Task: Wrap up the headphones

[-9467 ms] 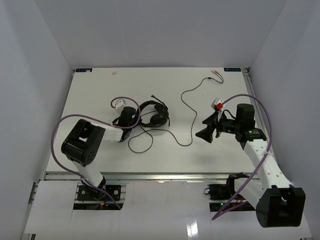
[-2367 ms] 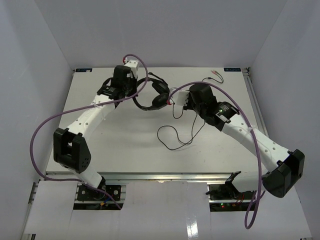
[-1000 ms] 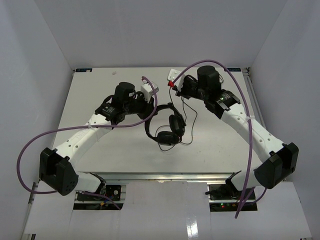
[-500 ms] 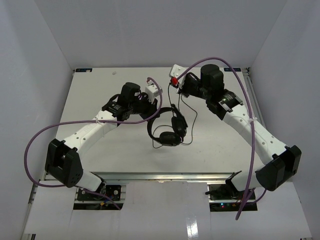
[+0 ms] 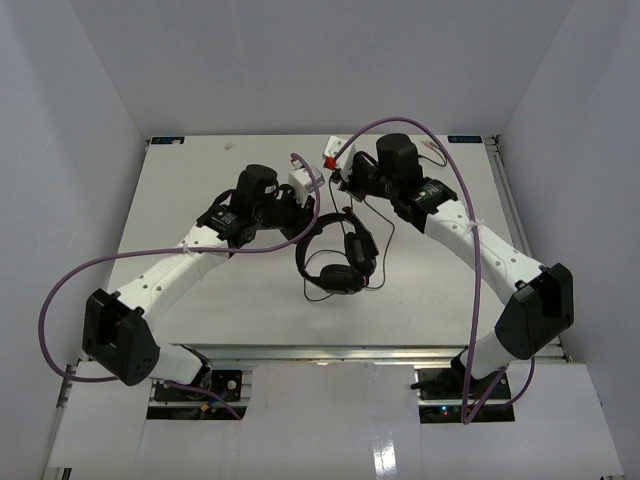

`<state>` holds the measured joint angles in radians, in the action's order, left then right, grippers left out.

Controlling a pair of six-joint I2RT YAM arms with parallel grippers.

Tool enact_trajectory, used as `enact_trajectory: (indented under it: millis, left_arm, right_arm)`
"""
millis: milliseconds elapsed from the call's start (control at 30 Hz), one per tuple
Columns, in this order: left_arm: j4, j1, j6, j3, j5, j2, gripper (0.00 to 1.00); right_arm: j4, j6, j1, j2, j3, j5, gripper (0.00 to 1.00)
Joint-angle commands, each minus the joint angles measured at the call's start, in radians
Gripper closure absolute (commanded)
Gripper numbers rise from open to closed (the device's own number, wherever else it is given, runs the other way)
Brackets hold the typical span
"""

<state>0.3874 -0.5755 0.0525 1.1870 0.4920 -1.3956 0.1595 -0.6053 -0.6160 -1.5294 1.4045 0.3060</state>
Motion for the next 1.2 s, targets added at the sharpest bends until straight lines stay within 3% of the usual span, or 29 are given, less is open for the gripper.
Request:
enact_trajectory:
  millis: [0,433,733,833,967,1100,1167]
  left_arm:
    - [-0.033,-0.010,-0.034,0.034,0.034,0.122,1.00]
    - [0.021,-0.011,-0.099,0.101,-0.170,0.197,1.00]
    - [-0.048,-0.011,-0.275,0.292,-0.246,0.125,1.00]
    - [-0.063,-0.011,-0.327,0.361,-0.255,0.087,1.00]
    - [-0.080,-0.011,-0.392,0.464,-0.271,0.031,1.00]
    - [-0.105,-0.011,-0.433,0.506,-0.277,0.009,1.00]
    - [-0.107,-0.011,-0.444,0.531,-0.283,-0.004,1.00]
  right_arm:
    - [-0.051,0.069,0.025,0.005,-0.020,0.049,0.92]
    - [-0.161,0.335,0.233,0.076,-0.170,0.381,0.92]
    - [-0.482,0.602,0.239,0.085,-0.314,0.702,0.85]
    - [-0.643,0.768,0.239,0.079,-0.355,0.784,0.83]
    - [-1.063,1.145,0.239,0.042,-0.401,0.859,0.74]
    - [-1.442,1.495,0.234,-0.030,-0.400,0.852,0.64]
    - [-1.541,1.580,0.225,-0.057,-0.390,0.822,0.58]
